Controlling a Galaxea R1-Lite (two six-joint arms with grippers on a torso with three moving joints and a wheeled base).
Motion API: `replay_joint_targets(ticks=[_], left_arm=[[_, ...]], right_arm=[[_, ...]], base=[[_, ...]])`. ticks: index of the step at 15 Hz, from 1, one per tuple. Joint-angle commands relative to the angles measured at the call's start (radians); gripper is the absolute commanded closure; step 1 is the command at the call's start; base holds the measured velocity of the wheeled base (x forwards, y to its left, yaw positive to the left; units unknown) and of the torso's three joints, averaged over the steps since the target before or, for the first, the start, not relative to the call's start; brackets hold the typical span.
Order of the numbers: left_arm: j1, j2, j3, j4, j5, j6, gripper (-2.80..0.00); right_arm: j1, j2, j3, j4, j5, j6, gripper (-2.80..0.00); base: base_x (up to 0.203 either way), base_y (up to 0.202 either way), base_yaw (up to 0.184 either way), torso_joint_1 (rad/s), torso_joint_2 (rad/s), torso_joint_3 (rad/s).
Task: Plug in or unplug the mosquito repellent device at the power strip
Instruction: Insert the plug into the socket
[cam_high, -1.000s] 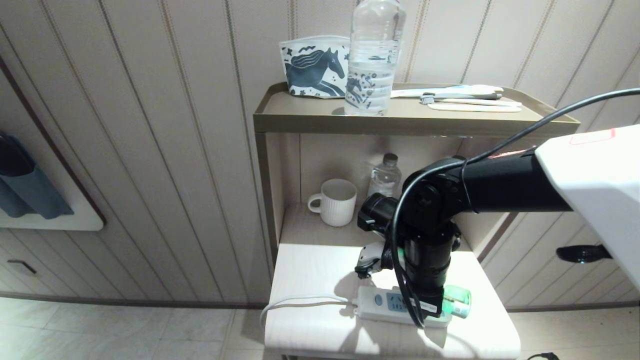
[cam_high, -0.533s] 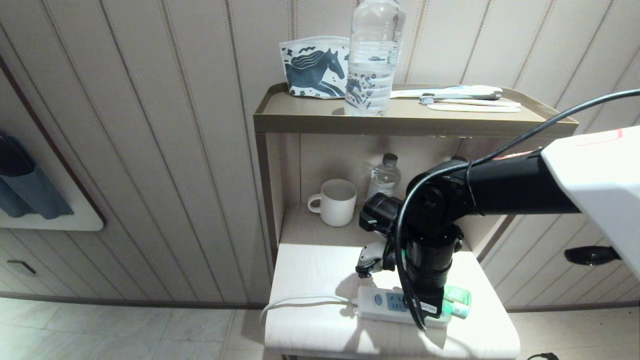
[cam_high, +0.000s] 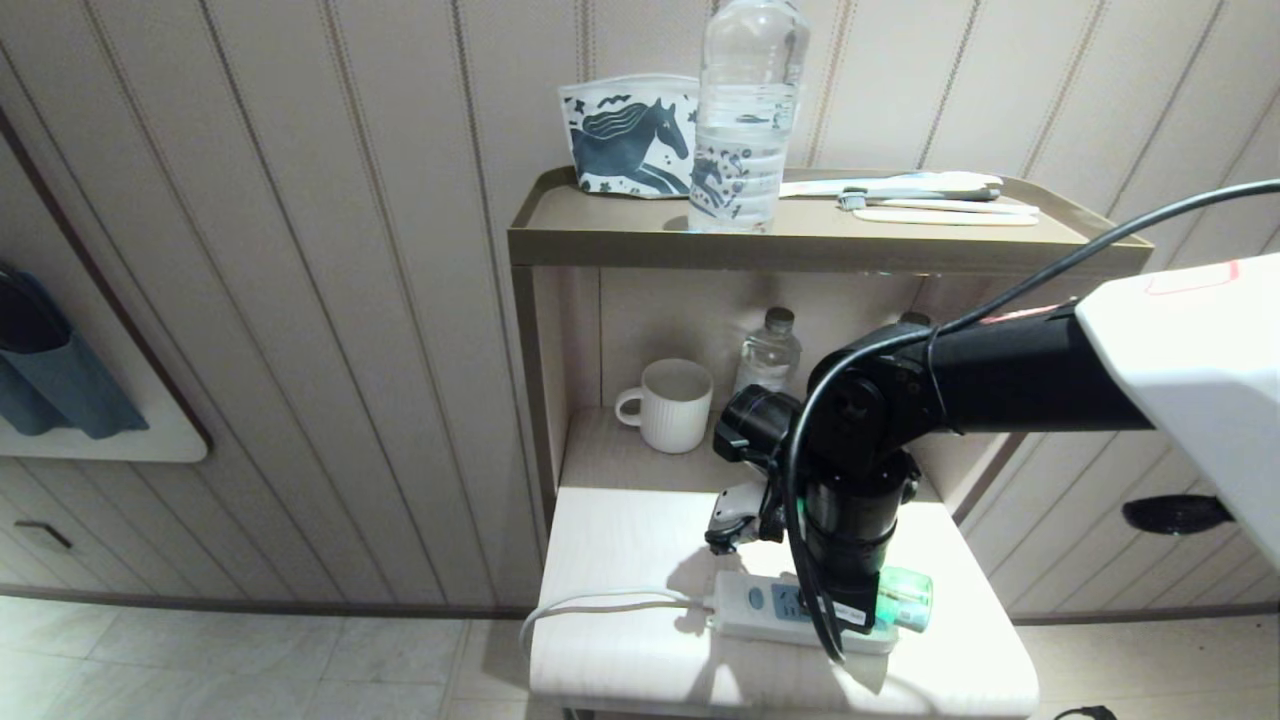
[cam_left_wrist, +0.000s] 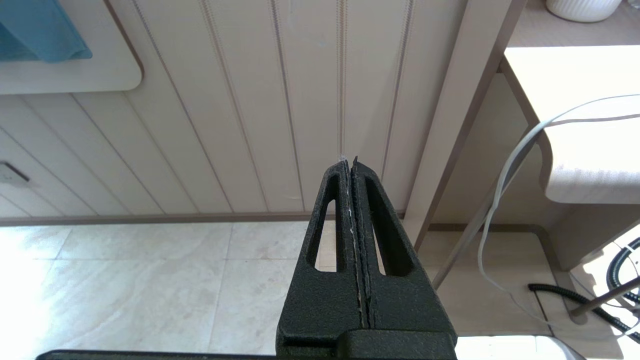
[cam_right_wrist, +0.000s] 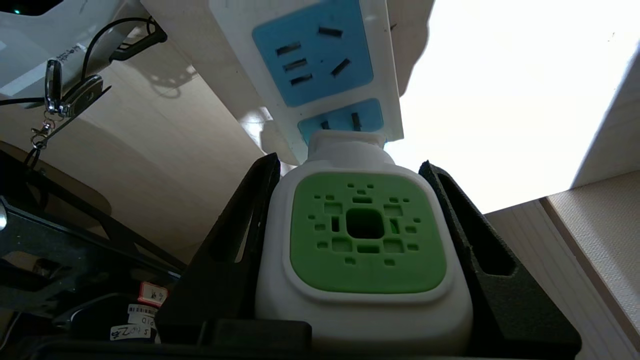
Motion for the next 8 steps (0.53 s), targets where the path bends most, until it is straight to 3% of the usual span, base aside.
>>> replay_joint_targets(ticks=[1, 8], left_arm=[[0.0, 0.001, 0.0, 0.001, 0.0, 0.0, 0.0], [0.0, 0.002, 0.0, 0.001, 0.0, 0.0, 0.0]], right_arm=[[-0.007, 0.021, 0.002, 0.007, 0.001, -0.006, 0.0], [-0.035, 0.012, 0.021, -0.007, 0.044, -0.01, 0.0]], base=[[0.0, 0.0, 0.0, 0.0, 0.0, 0.0], [0.0, 0.0, 0.0, 0.0, 0.0, 0.0]])
